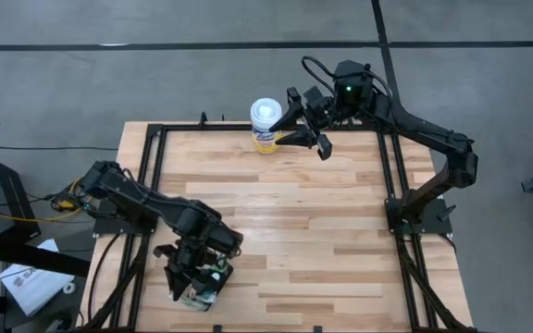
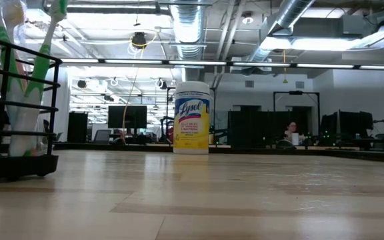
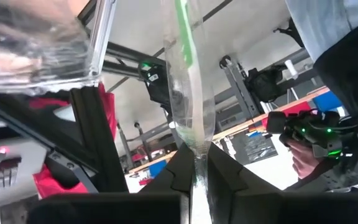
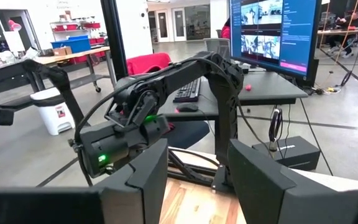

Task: Pick & Place toothbrushing station
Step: Put the green toothbrush into the black wire organizer bin

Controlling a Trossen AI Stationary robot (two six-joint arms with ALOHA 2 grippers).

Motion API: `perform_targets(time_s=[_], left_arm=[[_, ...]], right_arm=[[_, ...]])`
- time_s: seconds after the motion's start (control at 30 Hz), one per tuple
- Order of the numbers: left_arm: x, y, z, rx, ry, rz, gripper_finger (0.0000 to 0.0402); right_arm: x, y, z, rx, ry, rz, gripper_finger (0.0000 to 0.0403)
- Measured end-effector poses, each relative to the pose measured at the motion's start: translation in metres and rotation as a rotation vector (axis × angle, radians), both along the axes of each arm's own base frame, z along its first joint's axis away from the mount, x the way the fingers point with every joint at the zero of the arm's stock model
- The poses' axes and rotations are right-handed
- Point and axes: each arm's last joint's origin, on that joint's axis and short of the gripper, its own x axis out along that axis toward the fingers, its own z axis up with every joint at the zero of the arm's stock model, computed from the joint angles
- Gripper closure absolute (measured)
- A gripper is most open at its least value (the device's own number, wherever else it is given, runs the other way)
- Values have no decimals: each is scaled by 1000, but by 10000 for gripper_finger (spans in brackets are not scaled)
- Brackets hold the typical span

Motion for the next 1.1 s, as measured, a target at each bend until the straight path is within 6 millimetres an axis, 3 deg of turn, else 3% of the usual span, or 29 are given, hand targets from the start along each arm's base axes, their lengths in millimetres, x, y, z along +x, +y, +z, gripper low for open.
perform_targets(time_s=[0.5,0.87,1.1], left_arm=[[-14,8,15,-11,28,17,394],[-14,8,-10,17,61,4,394],[-12,8,-11,24,31,3,393]], right_arm=[[-1,1,-4,7,33,51,244],[-1,1,-4,2,29,50,244],[-1,1,-3,1,26,49,244]])
